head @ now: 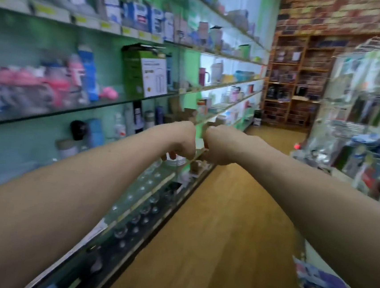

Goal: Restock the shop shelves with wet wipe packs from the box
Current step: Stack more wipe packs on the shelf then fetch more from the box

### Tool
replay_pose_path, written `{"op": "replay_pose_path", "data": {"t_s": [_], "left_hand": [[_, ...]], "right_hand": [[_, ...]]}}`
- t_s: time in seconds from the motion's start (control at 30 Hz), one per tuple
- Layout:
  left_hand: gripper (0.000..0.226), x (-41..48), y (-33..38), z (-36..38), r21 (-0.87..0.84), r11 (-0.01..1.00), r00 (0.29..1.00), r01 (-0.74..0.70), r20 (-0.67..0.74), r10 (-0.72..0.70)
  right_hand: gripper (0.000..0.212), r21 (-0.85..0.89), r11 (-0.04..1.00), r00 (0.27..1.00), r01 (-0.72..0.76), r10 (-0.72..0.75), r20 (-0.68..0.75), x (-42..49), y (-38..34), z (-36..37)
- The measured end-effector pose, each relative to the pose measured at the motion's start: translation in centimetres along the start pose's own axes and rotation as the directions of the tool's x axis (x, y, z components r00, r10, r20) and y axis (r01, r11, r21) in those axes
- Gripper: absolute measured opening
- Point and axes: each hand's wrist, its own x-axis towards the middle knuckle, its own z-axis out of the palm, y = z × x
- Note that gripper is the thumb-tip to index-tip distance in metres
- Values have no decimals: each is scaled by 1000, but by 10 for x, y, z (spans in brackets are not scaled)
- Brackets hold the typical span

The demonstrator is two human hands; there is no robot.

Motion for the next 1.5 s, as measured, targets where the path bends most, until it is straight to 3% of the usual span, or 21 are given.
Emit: {"op": "replay_pose_path", "data": {"t_s": [0.17, 0.3, 0.4, 0.63, 0.8, 0.9, 1.1, 1.2, 1.3, 1.37, 1.5], "left_hand": [[51, -52, -96, 9, -32, 984, 984, 175, 22, -174], [63, -107, -176, 26, -46, 956, 956, 291, 61, -288], [59, -153, -236, 40, -58, 926, 925, 374, 104, -367], [74, -259, -348, 76, -102, 866, 859, 490, 227, -459], [68, -307, -407, 103, -116, 813, 799, 571, 308, -517], [72, -336, -445, 125, -177, 738, 739, 651, 367, -565], [55, -391, -496, 187, -163, 658, 654, 735, 427, -624], [60, -415, -514, 217, -189, 548, 562, 815, 490, -666], [54, -436, -530, 251, -264, 367, 451, 892, 561, -694], [55, -451, -536, 271, -304, 251, 389, 919, 596, -702], [68, -479, -543, 312, -354, 94, 313, 930, 633, -708]], "right_hand": [[12, 68, 987, 988, 148, -151, 43, 16, -102, 10], [40, 140, 956, 960, 259, -271, 76, 13, -192, 23], [42, 180, 926, 930, 332, -354, 104, 3, -258, 33], [41, 292, 852, 856, 435, -492, 158, -27, -406, 63], [27, 383, 792, 790, 474, -576, 212, -46, -489, 85], [40, 415, 764, 736, 493, -621, 270, -54, -535, 104], [28, 447, 683, 594, 577, -727, 344, -77, -603, 161], [15, 486, 648, 515, 587, -762, 394, -90, -626, 187], [29, 532, 615, 436, 582, -788, 435, -103, -645, 221], [28, 551, 610, 403, 570, -792, 459, -113, -657, 244], [34, 555, 603, 335, 574, -791, 513, -137, -673, 279]]}}
